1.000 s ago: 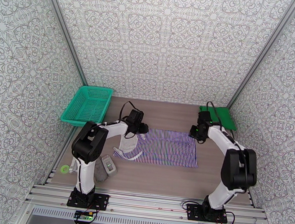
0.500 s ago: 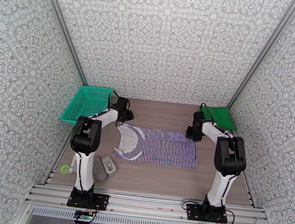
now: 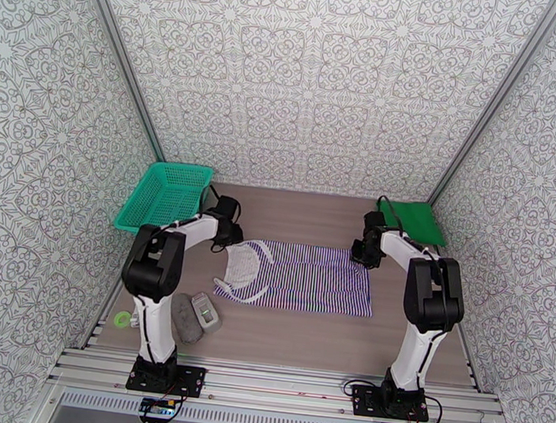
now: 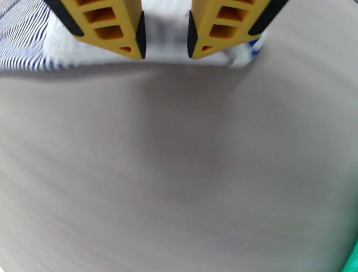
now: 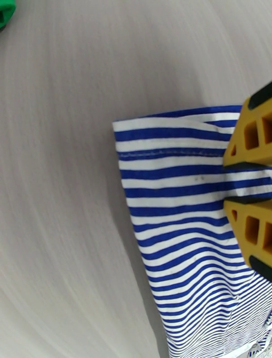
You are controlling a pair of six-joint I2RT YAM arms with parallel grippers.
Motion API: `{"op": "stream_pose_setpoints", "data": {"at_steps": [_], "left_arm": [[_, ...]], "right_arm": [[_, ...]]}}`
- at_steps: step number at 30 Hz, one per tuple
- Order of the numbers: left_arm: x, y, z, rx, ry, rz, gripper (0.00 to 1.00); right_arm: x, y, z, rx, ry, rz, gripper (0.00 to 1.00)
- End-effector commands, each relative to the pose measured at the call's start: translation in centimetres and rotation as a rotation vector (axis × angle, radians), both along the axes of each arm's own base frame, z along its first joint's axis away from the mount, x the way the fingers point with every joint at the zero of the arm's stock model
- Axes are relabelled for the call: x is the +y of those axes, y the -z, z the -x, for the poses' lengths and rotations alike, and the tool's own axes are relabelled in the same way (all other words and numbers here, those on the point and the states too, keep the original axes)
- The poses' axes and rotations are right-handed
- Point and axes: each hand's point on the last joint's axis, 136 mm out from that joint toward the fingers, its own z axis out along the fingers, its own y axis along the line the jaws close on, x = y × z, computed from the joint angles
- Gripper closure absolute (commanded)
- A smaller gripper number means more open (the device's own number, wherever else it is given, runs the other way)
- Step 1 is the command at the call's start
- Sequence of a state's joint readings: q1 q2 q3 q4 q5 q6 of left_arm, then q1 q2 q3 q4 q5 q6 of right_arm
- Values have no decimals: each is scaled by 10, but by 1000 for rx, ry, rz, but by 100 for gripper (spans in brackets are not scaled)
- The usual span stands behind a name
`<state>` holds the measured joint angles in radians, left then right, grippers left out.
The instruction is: Fold and stack the mixed laundry pile
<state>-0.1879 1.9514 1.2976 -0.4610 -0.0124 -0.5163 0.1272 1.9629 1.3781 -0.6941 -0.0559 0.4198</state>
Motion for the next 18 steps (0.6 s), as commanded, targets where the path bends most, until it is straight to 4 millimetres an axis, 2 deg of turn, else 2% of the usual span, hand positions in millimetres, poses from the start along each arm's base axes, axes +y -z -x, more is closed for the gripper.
{"op": "stream_pose_setpoints", "data": {"at_steps": [1, 5, 8, 13, 18], "left_arm": [[12, 3, 9, -11, -18, -23, 69], [19, 14, 19, 0, -33, -24, 69], [24, 7, 17, -19, -36, -27, 69], [34, -29, 17, -85, -62, -54, 69], [33, -77, 39, -189, -82, -55, 68]], "right_arm": [[-8, 4, 6, 16, 22, 25, 74], [-8, 10, 7, 21, 32, 9, 73], [-7, 12, 7, 23, 33, 0, 70], [-8, 11, 8, 33, 40, -17, 67], [-11, -18, 8, -32, 47, -16, 63]]}}
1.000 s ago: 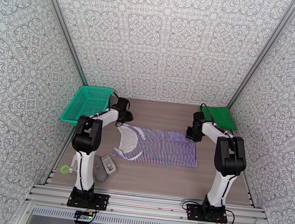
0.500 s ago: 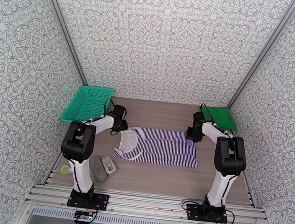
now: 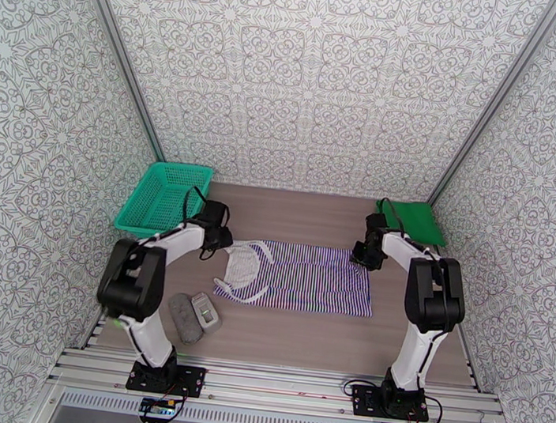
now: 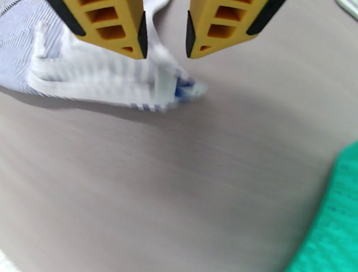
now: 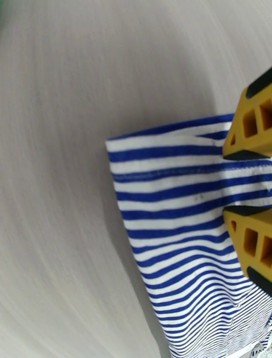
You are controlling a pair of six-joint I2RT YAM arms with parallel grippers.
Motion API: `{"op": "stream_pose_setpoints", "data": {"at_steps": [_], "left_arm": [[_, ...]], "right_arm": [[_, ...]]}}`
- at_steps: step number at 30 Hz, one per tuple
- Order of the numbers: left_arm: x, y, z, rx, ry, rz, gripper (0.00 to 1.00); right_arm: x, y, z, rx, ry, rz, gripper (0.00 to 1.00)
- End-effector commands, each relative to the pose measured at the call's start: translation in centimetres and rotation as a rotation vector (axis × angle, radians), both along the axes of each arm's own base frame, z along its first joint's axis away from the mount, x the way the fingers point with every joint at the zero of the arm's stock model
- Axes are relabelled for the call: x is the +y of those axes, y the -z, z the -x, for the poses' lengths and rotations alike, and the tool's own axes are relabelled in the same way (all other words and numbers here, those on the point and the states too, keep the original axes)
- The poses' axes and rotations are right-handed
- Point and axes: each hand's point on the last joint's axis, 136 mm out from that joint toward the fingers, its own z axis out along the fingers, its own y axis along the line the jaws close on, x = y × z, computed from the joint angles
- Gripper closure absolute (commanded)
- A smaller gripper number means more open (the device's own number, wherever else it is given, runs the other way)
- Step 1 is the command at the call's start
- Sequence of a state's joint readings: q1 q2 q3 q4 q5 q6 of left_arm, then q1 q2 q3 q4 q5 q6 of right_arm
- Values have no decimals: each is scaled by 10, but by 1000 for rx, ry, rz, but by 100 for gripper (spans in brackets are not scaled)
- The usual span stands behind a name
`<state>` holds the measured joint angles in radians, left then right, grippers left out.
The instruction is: Fold and stack the mixed laundry pile
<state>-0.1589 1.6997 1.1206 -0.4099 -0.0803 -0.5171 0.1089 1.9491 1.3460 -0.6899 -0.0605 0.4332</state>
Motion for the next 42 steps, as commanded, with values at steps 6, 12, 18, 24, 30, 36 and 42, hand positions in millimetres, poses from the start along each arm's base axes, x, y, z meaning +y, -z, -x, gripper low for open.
{"op": "stream_pose_setpoints", "data": {"at_steps": [6, 12, 18, 24, 30, 36, 42], "left_arm": [[-50, -32, 65, -61, 43, 83, 69], [-93, 8, 117, 34, 57, 74, 86], [-101, 56, 117, 127, 9, 144, 92], [-95, 92, 79, 183, -64, 186, 99], [-89, 103, 22, 143, -147, 295, 100], [-93, 107, -49, 95, -176, 406, 100], [-101, 110, -117, 41, -136, 454, 98]], "right_arm": [[2, -57, -3, -133, -2, -43, 62], [14, -46, -15, -111, -33, -89, 72], [10, -13, -11, -35, -16, -71, 75], [-7, 1, 11, 10, 23, -31, 74], [-22, -1, 35, 27, 63, 5, 74], [-22, 8, 72, 76, 67, 2, 74], [-2, 1, 114, 87, 14, -32, 74]]}}
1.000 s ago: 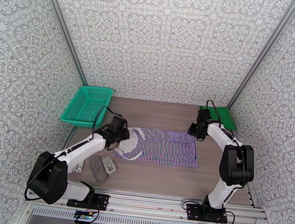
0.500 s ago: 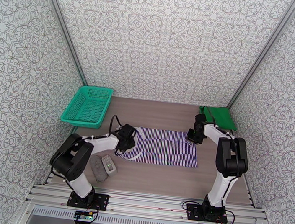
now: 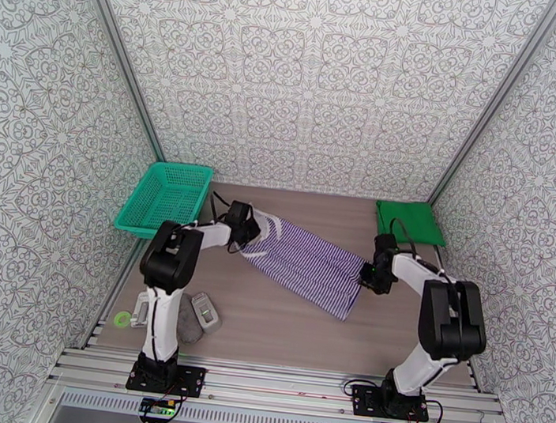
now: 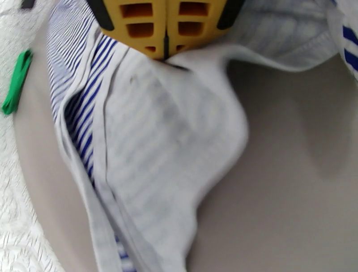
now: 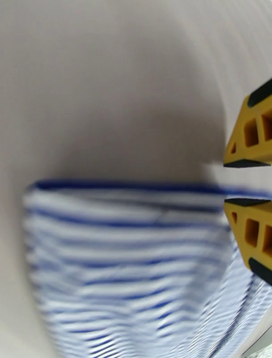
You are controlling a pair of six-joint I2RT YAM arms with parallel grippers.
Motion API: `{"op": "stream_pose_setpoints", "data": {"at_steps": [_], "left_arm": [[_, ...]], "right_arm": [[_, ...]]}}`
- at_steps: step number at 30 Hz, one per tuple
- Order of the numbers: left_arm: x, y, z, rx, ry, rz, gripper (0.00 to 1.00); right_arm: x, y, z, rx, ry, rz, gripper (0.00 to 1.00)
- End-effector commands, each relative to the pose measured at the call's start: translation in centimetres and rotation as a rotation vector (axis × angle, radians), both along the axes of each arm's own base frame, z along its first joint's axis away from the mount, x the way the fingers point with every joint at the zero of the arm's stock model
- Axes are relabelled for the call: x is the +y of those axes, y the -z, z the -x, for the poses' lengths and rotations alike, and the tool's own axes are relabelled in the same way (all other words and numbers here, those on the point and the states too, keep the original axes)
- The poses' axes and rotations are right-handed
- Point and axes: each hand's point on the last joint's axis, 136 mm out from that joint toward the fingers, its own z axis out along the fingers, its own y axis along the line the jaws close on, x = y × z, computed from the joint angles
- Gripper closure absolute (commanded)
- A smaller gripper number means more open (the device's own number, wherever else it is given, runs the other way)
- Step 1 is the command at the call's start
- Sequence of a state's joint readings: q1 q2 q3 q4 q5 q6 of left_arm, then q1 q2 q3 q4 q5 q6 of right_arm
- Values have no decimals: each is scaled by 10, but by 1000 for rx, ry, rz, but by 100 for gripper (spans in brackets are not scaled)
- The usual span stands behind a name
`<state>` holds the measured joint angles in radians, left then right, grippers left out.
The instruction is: Fold and stack the mixed laundry pile
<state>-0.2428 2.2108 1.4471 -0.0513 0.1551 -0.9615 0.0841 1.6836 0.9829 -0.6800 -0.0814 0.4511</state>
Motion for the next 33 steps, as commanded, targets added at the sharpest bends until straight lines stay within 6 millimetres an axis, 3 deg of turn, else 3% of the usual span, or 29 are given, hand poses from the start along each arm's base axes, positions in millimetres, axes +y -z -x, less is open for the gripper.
{"op": "stream_pose_setpoints", "data": {"at_steps": [1, 4, 8, 13, 16, 20, 25, 29, 33], "left_arm": [[0, 41, -12, 57, 35, 0, 98], [-19, 25, -40, -82, 90, 68, 97], [-32, 5, -63, -231, 131, 158, 95], [-38, -30, -78, -390, 173, 230, 96], [-42, -51, -77, -408, 218, 218, 89], [-37, -76, -68, -403, 246, 148, 83], [-20, -110, -42, -368, 229, 44, 73], [-15, -120, -8, -341, 257, -15, 70], [-15, -110, 30, -260, 297, -74, 69]], "right_arm": [[19, -13, 22, -9, -39, -31, 74], [26, -32, 25, -49, -59, -58, 74], [27, -53, 1, -115, -102, -43, 79], [38, -47, -36, -127, -165, -29, 78], [45, -44, -42, -128, -192, -5, 69], [47, -39, -56, -164, -205, 59, 63], [54, -5, -58, -72, -198, 54, 68], [60, 9, -44, -12, -189, 37, 78], [66, 16, -15, 50, -166, 35, 81]]}}
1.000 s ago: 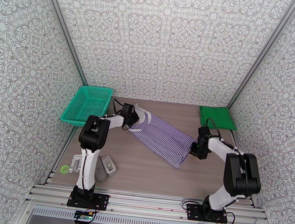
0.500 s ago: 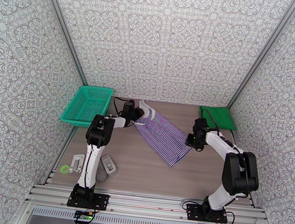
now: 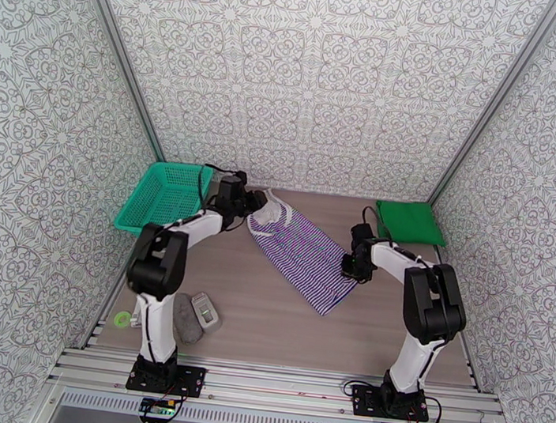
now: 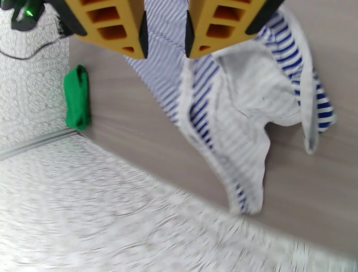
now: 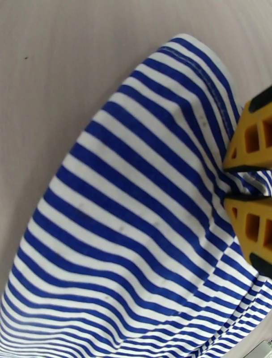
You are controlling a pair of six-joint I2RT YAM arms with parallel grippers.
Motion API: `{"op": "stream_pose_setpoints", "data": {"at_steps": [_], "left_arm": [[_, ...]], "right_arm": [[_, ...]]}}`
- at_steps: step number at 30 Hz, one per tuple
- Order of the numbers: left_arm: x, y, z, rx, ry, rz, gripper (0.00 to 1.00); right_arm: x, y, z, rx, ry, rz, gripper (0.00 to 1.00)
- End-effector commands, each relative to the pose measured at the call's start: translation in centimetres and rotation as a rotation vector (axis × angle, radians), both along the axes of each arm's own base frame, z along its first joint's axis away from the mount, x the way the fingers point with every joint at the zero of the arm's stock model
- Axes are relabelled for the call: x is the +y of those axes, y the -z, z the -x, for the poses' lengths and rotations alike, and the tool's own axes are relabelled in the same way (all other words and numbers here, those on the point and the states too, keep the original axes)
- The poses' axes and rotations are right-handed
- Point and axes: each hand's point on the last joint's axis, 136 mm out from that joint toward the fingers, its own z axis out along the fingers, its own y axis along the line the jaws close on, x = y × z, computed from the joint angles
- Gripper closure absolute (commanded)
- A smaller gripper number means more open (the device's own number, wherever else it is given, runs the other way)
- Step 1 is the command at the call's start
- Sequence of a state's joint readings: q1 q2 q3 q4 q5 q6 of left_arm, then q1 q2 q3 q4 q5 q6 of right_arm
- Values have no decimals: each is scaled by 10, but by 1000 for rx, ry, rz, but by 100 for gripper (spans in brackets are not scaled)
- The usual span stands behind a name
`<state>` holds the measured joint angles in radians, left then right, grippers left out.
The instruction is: Fold and stack the mixed laundry pile
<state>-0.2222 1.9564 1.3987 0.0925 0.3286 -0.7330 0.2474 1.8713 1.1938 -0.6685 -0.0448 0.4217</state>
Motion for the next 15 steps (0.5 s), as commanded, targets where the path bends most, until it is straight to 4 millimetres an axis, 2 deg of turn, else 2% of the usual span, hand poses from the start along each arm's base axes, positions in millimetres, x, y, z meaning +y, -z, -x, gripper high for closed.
{"op": "stream_pose_setpoints", "data": {"at_steps": [1, 4, 8, 12, 15], "left_arm": [[5, 45, 42, 154, 26, -137, 69], [7, 60, 66, 217, 39, -186, 69], [18, 83, 84, 282, 16, -210, 68], [22, 100, 91, 321, 11, -221, 68], [20, 109, 86, 336, 17, -223, 68]], "right_arm": [[9, 14, 41, 104, 25, 6, 81], [19, 15, 64, 122, 29, -12, 81], [40, 18, 101, 151, 25, -63, 81], [62, 26, 139, 172, 12, -101, 80], [78, 31, 163, 178, 5, -126, 80]]}}
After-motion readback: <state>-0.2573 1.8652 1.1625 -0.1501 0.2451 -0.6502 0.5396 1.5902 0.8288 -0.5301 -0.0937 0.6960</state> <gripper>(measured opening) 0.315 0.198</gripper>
